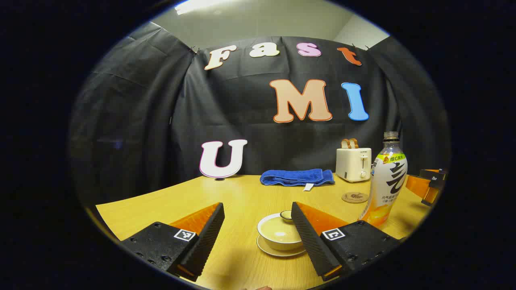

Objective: Open the teacup lid with one hand, grasp the water bottle and pour water into the teacup with the other hand; after pouring, place the water bottle on the coaster and then close the teacup lid.

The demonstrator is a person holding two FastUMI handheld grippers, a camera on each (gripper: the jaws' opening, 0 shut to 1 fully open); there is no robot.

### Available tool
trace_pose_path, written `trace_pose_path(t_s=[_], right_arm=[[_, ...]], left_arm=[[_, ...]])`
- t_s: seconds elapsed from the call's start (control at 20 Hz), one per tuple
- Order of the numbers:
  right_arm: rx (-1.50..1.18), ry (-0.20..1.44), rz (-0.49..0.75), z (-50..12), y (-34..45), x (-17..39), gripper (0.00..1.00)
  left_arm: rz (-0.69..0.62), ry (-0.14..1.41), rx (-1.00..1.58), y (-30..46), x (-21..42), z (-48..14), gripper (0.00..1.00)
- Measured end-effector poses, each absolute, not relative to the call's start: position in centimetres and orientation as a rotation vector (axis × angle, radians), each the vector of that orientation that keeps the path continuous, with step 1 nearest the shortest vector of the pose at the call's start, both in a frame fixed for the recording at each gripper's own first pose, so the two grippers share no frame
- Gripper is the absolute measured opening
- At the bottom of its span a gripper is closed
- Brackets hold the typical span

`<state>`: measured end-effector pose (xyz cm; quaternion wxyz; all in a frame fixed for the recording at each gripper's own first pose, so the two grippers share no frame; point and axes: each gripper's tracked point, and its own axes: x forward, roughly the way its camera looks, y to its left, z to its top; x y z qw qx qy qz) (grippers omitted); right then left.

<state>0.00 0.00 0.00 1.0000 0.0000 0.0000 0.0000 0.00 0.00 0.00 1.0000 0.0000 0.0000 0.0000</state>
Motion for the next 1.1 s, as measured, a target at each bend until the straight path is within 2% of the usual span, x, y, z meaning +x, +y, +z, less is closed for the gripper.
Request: trace_pose_path(t_s=[0.05, 1.1], right_arm=[[-0.001, 0.0, -0.001, -0.02, -0.04, 0.02, 0.98], [0.0, 0.002, -0.008, 0.08, 0.3, 0.15, 0.98]], left_arm=[[0.003, -0.005, -0.002, 0.0, 0.09, 0.01, 0.99], [-0.014, -0.003, -0.003, -0.41, 0.51, -0.25, 0.98]])
